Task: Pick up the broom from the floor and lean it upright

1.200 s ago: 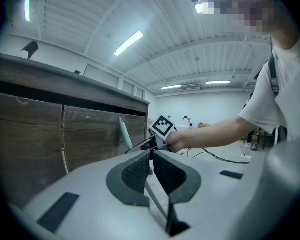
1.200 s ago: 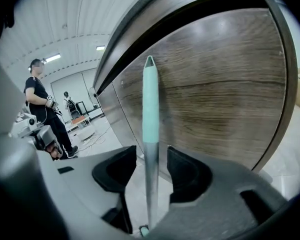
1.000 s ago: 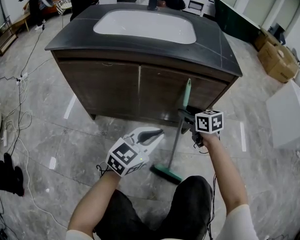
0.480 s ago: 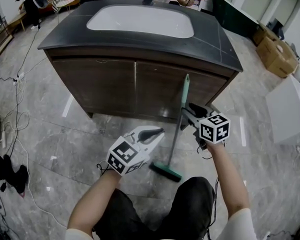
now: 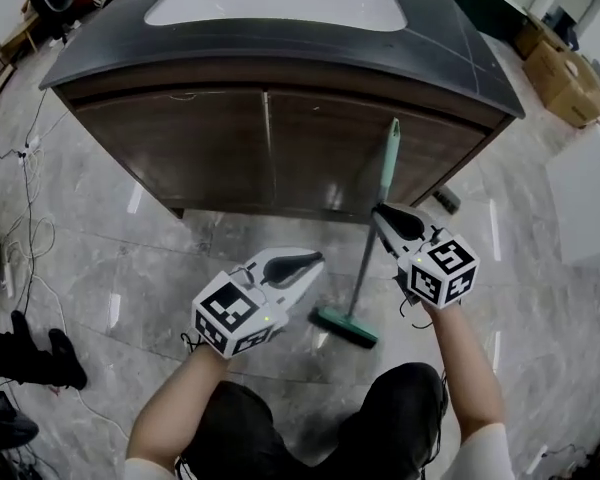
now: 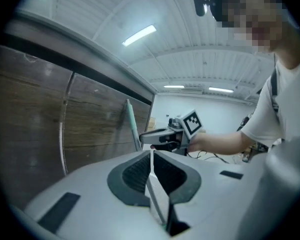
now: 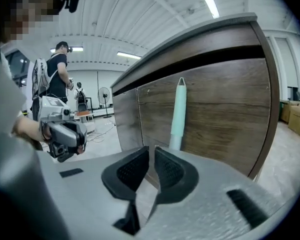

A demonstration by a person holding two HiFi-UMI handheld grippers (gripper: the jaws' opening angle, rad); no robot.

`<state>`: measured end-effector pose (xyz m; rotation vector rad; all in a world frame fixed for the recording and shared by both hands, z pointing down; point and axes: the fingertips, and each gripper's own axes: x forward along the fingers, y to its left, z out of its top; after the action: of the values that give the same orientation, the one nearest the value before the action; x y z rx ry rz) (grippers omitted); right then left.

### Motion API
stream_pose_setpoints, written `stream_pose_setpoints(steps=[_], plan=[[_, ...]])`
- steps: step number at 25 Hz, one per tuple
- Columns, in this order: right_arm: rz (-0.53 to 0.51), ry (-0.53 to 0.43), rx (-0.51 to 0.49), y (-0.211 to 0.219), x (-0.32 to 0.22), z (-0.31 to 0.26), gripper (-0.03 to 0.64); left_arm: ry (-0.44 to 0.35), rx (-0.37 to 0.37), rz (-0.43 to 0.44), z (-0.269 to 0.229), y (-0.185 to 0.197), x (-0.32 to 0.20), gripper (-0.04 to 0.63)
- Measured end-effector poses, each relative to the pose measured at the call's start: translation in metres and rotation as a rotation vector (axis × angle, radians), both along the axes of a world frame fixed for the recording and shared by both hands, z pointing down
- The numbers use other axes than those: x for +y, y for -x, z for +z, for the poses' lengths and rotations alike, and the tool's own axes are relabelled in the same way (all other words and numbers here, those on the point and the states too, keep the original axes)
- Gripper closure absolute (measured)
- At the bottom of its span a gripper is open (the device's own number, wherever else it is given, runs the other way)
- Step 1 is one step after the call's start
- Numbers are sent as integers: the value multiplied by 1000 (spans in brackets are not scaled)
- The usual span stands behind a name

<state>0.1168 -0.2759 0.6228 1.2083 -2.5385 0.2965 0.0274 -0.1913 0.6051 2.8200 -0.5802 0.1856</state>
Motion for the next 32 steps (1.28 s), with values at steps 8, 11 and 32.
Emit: stream_pose_setpoints(steps=[8,11,32], plan=[[-21,51,5,9,12,23,620,81,-99,-80,40,-3,-6,583],[-33,101,15,11,27,-6,620,120,-176,-144,38,7,2,583],[-129,146,69,-32,115,-407,619,158,-146,-221,-391,-24,65,583]])
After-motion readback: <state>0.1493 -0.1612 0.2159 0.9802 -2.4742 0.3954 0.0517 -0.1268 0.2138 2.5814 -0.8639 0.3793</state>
